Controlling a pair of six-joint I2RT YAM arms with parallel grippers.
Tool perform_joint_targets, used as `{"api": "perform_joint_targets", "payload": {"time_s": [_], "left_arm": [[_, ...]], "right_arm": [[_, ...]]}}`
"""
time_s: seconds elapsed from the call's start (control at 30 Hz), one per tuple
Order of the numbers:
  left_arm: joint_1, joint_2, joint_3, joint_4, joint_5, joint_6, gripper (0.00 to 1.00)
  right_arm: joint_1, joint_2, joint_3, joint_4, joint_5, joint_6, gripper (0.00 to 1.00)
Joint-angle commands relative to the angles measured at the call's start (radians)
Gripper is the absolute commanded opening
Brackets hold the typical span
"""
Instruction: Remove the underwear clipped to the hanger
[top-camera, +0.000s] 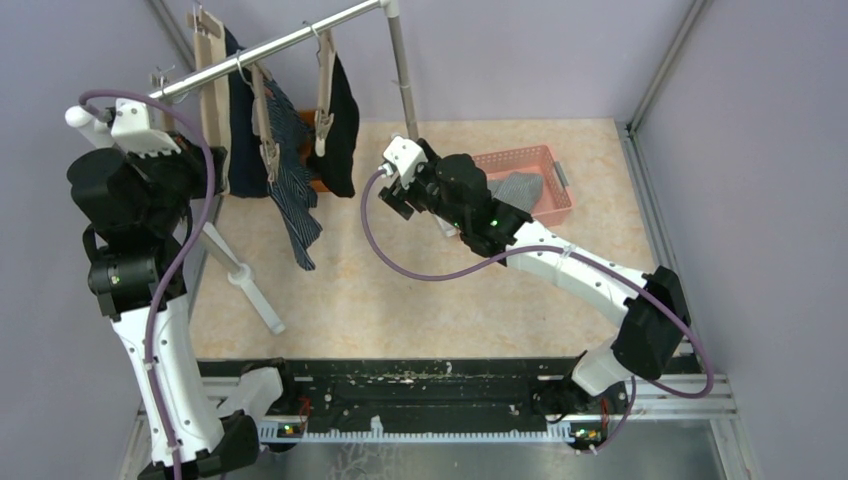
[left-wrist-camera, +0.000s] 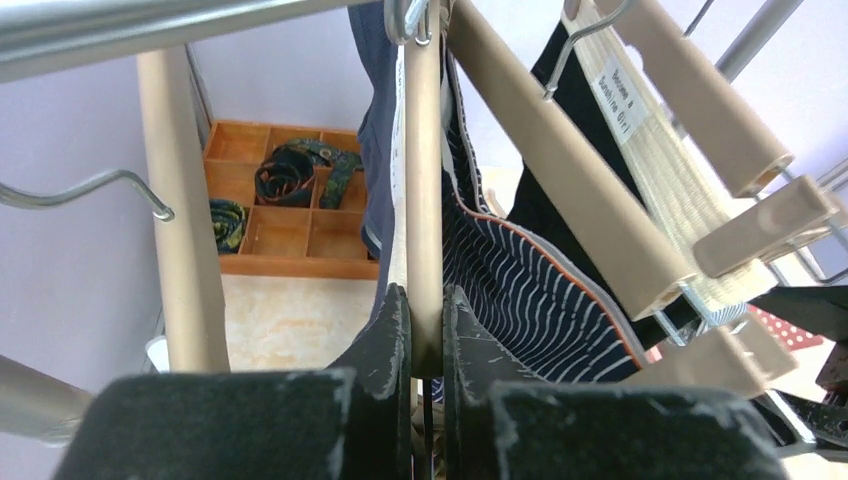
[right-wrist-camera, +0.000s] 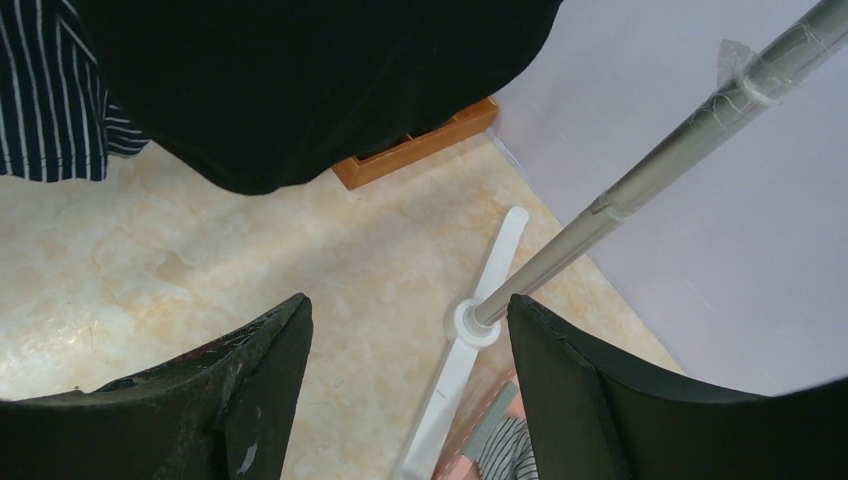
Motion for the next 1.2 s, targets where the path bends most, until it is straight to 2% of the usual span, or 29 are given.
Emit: {"api": "perform_joint_targets", "payload": {"time_s": [0.0,0.13,0.57,0.67,0.8,1.0,1.17], "left_arm": [[0.002,-0.022,-0.041,-0.08,0.036,0.012,0.0],[0.002,-0.036,-0.131,-0.125,0.063,0.015,0.0],[0.003,-0.14,-0.365,-0.085,0.028,0.011,0.0],[0.002,-0.139,-0.351,-0.058,0.02,0.011,0.0],[0.002,-0.08,-0.237,-0.119,0.03,0.025,0.0],[0.002,-0.069,-0.127,-0.099,-0.011,0.041,0.0],[0.002,-0.085,-0.111,0.017,-0.062,0.052,0.0]], "right_arm": [[0.018,-0.057,0.029,0.02,-0.03,0.011,0.72],[0.027,-0.062,0.041,0.009,-0.036,0.009,0.72],[0.035,-0.034,0.07,0.0,-0.027,0.005,0.72],[0.037,-0.029,0.072,0.004,-0.029,0.009,0.72],[0.038,-0.025,0.077,0.005,-0.026,0.008,0.72],[0.04,-0.02,0.071,0.015,-0.02,0.007,0.72],[0.04,-0.017,0.065,0.025,-0.02,0.007,0.72]]}}
